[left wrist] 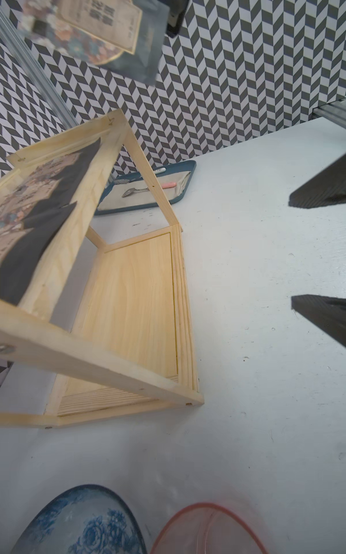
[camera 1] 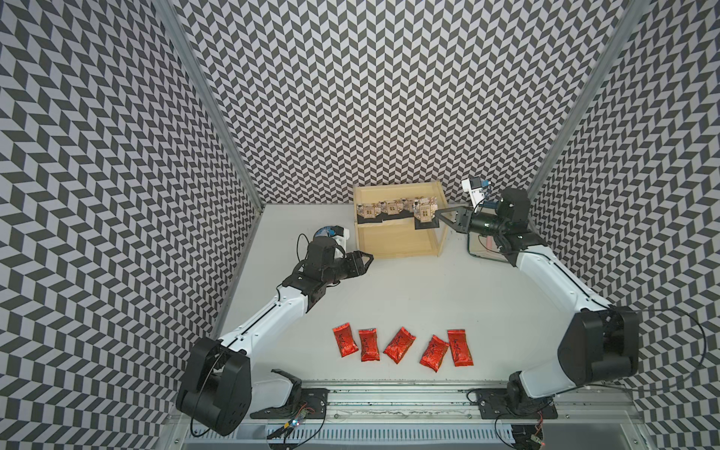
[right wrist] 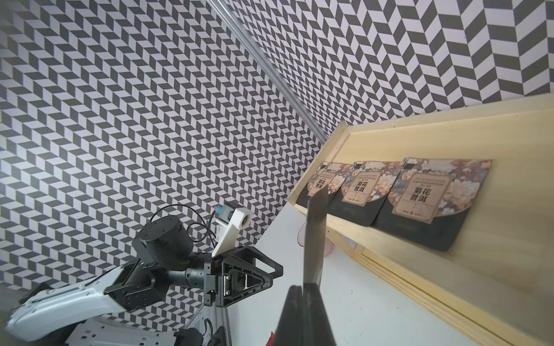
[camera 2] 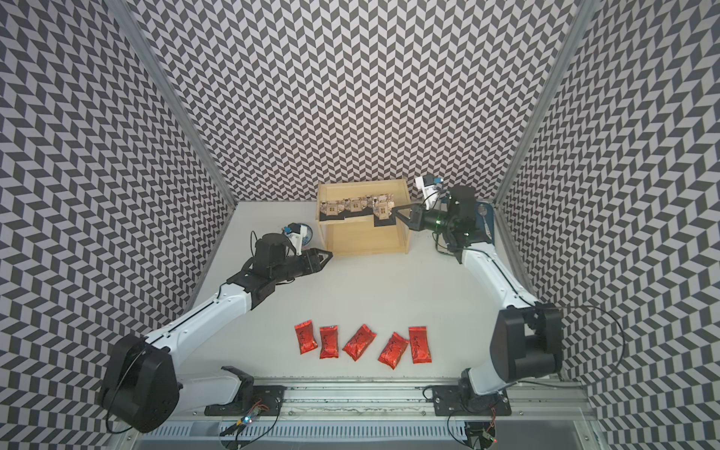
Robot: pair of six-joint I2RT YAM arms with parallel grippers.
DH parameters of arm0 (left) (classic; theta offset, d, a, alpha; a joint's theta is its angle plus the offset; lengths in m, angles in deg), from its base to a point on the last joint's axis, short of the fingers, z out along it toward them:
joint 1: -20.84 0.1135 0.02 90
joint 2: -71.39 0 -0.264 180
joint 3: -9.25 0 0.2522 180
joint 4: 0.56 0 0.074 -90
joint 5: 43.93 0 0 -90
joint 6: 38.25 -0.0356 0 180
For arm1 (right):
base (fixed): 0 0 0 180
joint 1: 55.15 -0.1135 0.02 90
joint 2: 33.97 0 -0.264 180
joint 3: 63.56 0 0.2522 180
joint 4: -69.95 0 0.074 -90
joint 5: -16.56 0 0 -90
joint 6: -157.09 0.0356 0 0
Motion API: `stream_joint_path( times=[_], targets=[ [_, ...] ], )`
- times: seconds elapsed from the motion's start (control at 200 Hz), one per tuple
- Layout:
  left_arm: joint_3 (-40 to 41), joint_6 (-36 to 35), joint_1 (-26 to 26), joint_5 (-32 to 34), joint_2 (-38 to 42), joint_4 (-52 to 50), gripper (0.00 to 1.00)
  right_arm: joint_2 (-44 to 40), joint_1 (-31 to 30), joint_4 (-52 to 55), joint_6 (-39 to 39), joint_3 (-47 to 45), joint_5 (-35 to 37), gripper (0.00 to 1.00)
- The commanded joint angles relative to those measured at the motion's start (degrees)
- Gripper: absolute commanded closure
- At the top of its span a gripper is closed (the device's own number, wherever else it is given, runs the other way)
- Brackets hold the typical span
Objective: Place the tea bags on the shelf by color
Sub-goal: Place the tea bag on the shelf.
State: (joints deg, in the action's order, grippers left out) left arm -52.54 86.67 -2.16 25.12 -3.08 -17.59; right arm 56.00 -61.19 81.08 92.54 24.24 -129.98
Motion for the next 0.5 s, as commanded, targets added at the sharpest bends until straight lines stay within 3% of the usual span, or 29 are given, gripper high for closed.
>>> stream_joint_path(
  times=[0.0, 0.26, 0.496],
  targets=[
    [-1.54, -1.86, -0.44, -1.09, -1.19, -0.02, 0.49, 4.54, 2.83, 1.90, -1.42, 5.54, -5.34, 1.00],
    [-2.07, -3.53, 0.31, -0.56, -2.78, -0.42, 0.48, 13.44, 6.03, 2.46, -0.58, 14.37, -7.93, 1.00],
    [-2.13, -3.79, 0.94, -0.86, -3.83, -0.23, 0.48, 18.70, 7.40, 1.14, 2.47, 19.68, -15.62, 1.00]
  ],
)
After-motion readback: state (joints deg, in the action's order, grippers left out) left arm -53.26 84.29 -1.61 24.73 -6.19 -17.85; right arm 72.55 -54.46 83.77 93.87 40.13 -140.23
